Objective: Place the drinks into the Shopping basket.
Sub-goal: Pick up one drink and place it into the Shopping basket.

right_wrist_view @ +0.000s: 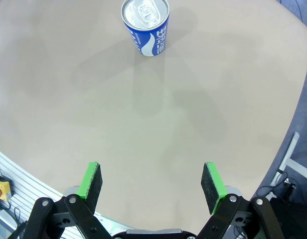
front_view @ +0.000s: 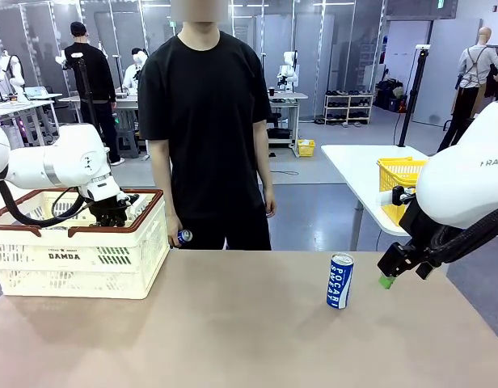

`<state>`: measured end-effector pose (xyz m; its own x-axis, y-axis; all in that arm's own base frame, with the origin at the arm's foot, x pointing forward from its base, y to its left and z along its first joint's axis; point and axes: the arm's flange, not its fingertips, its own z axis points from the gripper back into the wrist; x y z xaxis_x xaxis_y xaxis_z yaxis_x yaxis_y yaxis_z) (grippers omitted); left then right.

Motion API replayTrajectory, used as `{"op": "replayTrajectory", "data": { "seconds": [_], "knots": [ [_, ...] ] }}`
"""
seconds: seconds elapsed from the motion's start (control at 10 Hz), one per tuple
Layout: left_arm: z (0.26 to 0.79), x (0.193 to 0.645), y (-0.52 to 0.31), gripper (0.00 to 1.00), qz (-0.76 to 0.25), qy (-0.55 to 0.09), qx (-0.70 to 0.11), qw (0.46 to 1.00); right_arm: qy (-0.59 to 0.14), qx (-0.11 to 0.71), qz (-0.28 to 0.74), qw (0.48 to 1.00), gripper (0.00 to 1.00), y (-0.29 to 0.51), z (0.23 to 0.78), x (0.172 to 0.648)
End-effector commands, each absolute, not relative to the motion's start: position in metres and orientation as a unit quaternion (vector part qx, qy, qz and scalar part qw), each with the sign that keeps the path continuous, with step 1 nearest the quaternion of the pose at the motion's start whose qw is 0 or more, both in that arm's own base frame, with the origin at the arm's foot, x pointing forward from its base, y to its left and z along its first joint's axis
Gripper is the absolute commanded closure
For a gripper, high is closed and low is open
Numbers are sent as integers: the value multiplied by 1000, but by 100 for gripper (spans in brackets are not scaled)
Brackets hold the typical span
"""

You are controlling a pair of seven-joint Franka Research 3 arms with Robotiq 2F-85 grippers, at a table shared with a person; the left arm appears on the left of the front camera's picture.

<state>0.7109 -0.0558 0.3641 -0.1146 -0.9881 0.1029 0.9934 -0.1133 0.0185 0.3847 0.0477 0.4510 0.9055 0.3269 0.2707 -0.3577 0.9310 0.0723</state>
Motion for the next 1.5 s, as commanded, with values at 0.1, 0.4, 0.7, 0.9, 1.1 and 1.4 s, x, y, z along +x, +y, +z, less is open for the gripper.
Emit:
{"op": "replayTrajectory", "data": {
  "seconds": [0.1, 0.4, 0.7, 0.9, 1.1, 1.4],
  "knots": [
    [380, 706, -58, 0, -742, -47, -19, 669, -126, 62, 183, 973, 0, 47, 452, 385],
    [435, 671, -54, 0, -736, -61, 33, 673, -126, 62, 183, 973, 0, 47, 452, 385],
    [482, 633, -52, 0, -723, -78, 91, 680, -126, 62, 183, 973, 0, 47, 452, 385],
    [506, 597, -56, 0, -730, -105, 90, 669, -126, 62, 183, 973, 0, 47, 452, 385],
    [528, 558, -60, 0, -741, -142, 86, 651, -126, 62, 183, 973, 0, 47, 452, 385],
    [534, 499, -71, 0, -758, -113, 45, 641, -126, 62, 183, 973, 0, 47, 452, 385]
  ]
}}
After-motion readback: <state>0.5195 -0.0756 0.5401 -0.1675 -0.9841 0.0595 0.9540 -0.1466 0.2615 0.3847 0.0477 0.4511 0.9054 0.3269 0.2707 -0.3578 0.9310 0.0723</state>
